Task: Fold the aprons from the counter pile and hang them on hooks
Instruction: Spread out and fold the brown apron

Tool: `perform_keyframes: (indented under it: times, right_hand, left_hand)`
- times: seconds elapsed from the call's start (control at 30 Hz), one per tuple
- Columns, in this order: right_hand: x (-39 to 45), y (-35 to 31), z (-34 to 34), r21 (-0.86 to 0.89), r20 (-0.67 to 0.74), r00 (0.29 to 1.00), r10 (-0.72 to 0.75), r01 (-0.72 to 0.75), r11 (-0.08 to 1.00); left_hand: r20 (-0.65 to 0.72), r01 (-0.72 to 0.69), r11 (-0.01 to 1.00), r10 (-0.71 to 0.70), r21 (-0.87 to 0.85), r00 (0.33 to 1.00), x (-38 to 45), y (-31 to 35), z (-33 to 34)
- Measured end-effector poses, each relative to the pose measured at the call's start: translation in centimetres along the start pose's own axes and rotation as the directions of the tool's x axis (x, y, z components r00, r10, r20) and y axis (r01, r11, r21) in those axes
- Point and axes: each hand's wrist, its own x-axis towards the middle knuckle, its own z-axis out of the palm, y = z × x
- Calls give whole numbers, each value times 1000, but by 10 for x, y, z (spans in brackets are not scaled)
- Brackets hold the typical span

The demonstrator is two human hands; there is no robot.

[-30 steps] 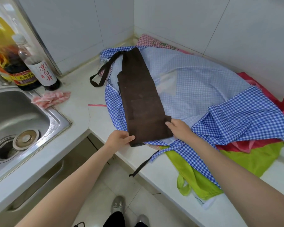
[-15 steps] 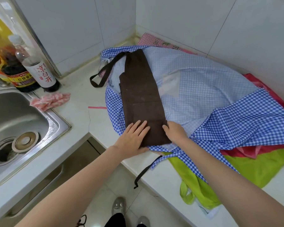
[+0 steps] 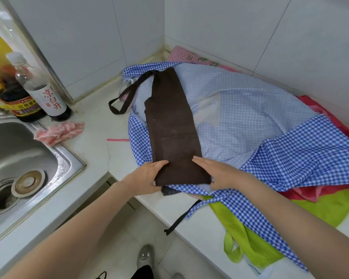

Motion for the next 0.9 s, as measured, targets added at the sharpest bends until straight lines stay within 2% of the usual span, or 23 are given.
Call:
perform_keyframes:
  times: [0.1,0.17,0.27,0.3,0.37,0.43,0.5,0.57,0.6,0.63,0.7,0.77,0.8,0.83,0.87,0.9]
  right_hand:
    - [4,3,-5,-44,20,999,26,-25,999]
    - [9,5,-9,-4,35,998,45,-45,999]
    - [16,11,-17,296,82,995,55,-77,952]
    - [18,12,-22,421,102,993,51,-89,902]
    - [22,12,-32,673,74,992,101,-124,729]
    - [31,8,-35,806,-60,959,275,-116,580]
    - [46,3,-31,771,-178,875,450,-160,617]
    - [59,-4,-26,647,-242,822,516,-259,717]
    - [64,-8,-24,582,-268,806,528,-302,755]
    - [69,-12,-23,538,-285,794,537,-332,775]
    - [77,-19,-22,496,-288,776,561,-381,781]
    - [81,-24,-22,471,-297,764,573,-405,784]
    - [83,-26,-23,466,-296,766,571,-406,786]
    - [85,-28,-24,457,-294,770,566,-407,791]
    - [86,-31,-25,438,-295,778,556,-407,802]
    - [86,-34,-27,427,-293,782,551,-409,807]
  left_hand:
    - [-13,71,997,-72,-35,997,0,-11,-9]
    - [-16,83,993,-85,-88,996,4,-15,-15]
    - [-11,116,952,-124,-283,992,12,-17,-21]
    - [-2,155,924,-166,-351,986,14,-19,-24]
    - [29,268,862,-283,-431,959,19,-22,-28]
    - [29,334,793,-372,-509,928,25,-25,-27]
    - [6,358,725,-439,-589,898,32,-27,-27]
    - [0,380,643,-509,-665,861,38,-26,-26]
    - [-22,392,642,-538,-659,843,40,-26,-26]
    - [-69,414,696,-552,-587,831,41,-26,-27]
    - [-268,417,868,-483,-270,834,40,-25,-29]
    - [-432,256,965,-210,52,877,40,-27,-30]
    - [-413,149,978,-76,147,908,42,-27,-31]
    - [-325,47,976,25,211,945,44,-28,-31]
    - [-193,-24,967,76,255,978,47,-30,-31]
    - [-45,-52,958,68,281,997,48,-33,-31]
